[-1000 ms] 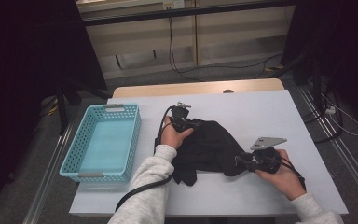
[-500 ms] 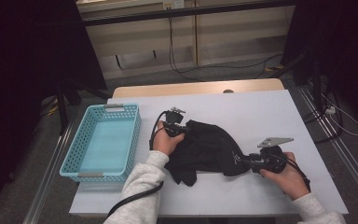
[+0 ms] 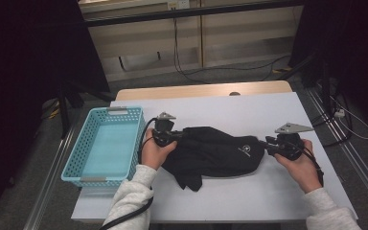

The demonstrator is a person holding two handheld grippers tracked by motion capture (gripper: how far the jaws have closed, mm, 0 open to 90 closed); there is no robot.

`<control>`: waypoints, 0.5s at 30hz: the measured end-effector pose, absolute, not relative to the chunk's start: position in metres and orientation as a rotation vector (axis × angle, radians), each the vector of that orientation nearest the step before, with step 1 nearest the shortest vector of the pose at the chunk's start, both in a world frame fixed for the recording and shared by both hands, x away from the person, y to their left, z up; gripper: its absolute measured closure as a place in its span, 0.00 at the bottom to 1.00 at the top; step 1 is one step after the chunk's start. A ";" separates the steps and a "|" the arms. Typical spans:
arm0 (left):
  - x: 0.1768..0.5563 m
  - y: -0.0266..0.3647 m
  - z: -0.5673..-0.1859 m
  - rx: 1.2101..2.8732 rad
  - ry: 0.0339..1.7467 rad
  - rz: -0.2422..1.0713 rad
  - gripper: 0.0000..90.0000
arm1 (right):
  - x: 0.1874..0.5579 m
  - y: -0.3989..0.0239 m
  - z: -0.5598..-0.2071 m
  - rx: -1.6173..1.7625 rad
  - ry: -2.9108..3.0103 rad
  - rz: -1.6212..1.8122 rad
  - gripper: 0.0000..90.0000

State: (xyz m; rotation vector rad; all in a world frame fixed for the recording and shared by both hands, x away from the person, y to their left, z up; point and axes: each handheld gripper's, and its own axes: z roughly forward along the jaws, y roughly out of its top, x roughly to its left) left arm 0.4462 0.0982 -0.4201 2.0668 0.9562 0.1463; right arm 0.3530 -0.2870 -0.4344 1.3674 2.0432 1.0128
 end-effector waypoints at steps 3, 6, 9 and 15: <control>0.440 0.104 -0.428 2.078 0.974 0.130 0.91 | 0.352 -0.289 -0.441 1.444 2.029 1.033 0.61; 0.437 0.107 -0.435 2.073 0.986 0.115 0.91 | 0.351 -0.287 -0.445 1.508 2.030 1.060 0.59; 0.435 0.109 -0.435 2.066 0.986 0.119 0.91 | 0.350 -0.279 -0.452 1.577 2.056 1.039 0.58; 0.433 0.110 -0.436 2.073 0.971 0.119 0.90 | 0.347 -0.261 -0.460 1.534 2.133 1.011 0.91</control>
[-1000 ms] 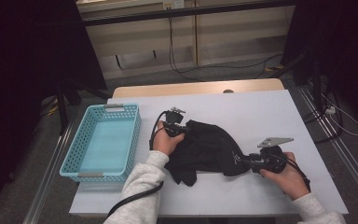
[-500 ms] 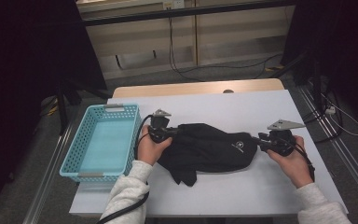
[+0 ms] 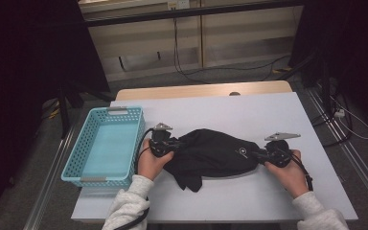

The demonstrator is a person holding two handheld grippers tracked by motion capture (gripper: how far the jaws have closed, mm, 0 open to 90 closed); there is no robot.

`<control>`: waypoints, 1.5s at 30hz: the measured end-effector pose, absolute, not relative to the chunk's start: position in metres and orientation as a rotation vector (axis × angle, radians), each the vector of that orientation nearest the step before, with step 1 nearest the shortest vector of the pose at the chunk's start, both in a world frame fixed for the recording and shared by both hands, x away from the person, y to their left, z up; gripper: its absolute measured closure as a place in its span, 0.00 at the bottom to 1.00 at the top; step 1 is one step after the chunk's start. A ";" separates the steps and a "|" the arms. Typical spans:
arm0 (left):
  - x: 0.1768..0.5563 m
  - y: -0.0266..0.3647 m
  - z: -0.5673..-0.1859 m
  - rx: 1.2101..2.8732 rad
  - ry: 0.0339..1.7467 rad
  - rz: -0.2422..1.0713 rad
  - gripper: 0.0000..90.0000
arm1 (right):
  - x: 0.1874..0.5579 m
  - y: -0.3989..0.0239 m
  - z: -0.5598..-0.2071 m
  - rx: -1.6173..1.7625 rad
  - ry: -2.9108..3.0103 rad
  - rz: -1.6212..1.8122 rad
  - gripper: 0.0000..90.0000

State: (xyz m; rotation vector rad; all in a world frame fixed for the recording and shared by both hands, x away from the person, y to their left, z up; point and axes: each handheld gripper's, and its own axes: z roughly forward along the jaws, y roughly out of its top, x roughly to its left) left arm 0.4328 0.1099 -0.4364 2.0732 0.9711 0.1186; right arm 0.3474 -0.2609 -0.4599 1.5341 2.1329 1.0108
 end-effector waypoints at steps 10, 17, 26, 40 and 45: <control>0.433 0.098 -0.438 2.048 0.944 0.075 0.75 | 0.343 -0.304 -0.441 1.570 1.987 1.025 0.96; 0.449 0.091 -0.427 2.009 0.988 0.132 0.46 | 0.340 -0.315 -0.444 1.586 1.971 0.986 0.95; 0.479 0.069 -0.427 2.001 1.072 0.081 0.33 | 0.341 -0.313 -0.447 1.579 1.998 0.981 0.95; 0.492 0.063 -0.450 2.077 1.095 0.048 0.80 | 0.341 -0.309 -0.450 1.558 2.030 0.981 0.95; 0.489 0.067 -0.440 2.058 1.064 0.063 0.92 | 0.341 -0.310 -0.447 1.556 2.005 0.992 0.95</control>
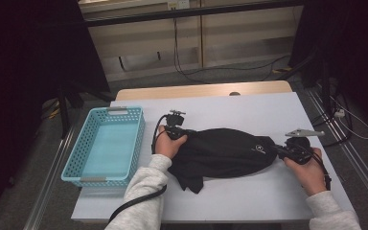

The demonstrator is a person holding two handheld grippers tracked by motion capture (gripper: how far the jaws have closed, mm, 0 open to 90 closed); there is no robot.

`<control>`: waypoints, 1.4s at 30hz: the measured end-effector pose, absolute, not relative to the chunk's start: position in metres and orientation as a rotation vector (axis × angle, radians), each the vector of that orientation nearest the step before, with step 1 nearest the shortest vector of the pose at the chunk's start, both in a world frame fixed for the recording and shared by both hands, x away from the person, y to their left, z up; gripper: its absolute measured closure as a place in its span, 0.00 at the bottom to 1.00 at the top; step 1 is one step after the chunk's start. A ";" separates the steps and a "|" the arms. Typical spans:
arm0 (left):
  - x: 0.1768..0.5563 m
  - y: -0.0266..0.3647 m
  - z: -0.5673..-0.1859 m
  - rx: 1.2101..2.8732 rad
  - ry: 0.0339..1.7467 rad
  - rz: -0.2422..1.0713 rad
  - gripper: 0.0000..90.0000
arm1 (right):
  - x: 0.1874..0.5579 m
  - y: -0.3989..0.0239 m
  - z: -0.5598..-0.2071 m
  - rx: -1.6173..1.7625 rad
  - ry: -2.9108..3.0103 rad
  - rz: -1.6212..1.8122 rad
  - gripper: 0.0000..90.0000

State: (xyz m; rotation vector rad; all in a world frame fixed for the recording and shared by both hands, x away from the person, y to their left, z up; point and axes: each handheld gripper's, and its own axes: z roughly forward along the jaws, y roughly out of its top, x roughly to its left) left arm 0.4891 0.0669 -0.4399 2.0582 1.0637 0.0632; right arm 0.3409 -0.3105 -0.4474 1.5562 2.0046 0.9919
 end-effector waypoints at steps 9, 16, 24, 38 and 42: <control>0.462 0.081 -0.427 2.081 1.016 0.087 0.84 | 0.339 -0.311 -0.448 1.557 2.014 1.001 0.95; 0.437 0.081 -0.440 2.140 0.947 -0.005 0.94 | 0.338 -0.310 -0.451 1.568 2.042 0.975 0.95; 0.432 0.077 -0.450 2.123 0.942 -0.003 0.88 | 0.338 -0.308 -0.453 1.550 2.057 0.960 0.95; 0.458 0.077 -0.426 2.059 1.039 0.060 0.50 | 0.338 -0.310 -0.453 1.557 2.063 0.933 0.95; 0.473 0.072 -0.422 2.046 1.076 0.082 0.45 | 0.338 -0.310 -0.453 1.559 2.068 0.928 0.95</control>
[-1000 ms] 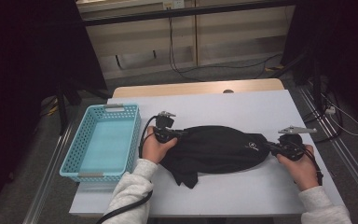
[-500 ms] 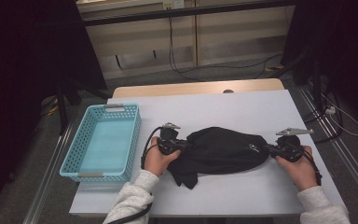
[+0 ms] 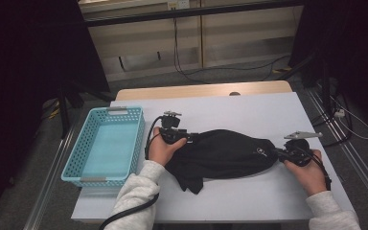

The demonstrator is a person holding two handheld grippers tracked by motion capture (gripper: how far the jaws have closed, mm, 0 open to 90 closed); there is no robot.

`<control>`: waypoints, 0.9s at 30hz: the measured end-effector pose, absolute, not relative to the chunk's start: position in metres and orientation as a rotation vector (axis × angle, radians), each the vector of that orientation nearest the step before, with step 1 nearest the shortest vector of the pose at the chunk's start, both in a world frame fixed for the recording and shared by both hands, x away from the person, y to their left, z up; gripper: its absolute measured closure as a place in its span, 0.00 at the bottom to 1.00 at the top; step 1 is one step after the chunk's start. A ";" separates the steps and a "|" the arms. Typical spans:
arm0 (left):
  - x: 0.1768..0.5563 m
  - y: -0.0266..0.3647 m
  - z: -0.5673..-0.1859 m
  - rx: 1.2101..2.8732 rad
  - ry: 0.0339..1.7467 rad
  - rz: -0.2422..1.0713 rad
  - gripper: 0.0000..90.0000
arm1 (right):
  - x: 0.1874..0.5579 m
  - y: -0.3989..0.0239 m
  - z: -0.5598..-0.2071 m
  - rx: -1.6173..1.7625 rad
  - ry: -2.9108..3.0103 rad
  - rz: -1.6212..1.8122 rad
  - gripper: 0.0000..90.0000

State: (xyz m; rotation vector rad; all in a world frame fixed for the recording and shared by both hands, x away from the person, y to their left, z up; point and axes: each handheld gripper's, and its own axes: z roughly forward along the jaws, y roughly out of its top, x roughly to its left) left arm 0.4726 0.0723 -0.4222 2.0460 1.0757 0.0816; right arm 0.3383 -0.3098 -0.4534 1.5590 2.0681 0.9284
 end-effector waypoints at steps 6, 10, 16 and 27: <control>0.485 0.059 -0.439 2.075 1.127 0.020 0.48 | 0.339 -0.311 -0.454 1.560 2.067 0.937 0.95; 0.483 0.053 -0.449 2.111 1.125 -0.029 0.59 | 0.338 -0.311 -0.454 1.570 2.063 0.947 0.95; 0.480 0.053 -0.451 2.139 1.107 -0.055 0.84 | 0.338 -0.312 -0.452 1.555 2.054 0.967 0.95; 0.477 0.065 -0.423 2.048 1.040 -0.006 0.91 | 0.336 -0.312 -0.438 1.528 2.008 1.044 0.95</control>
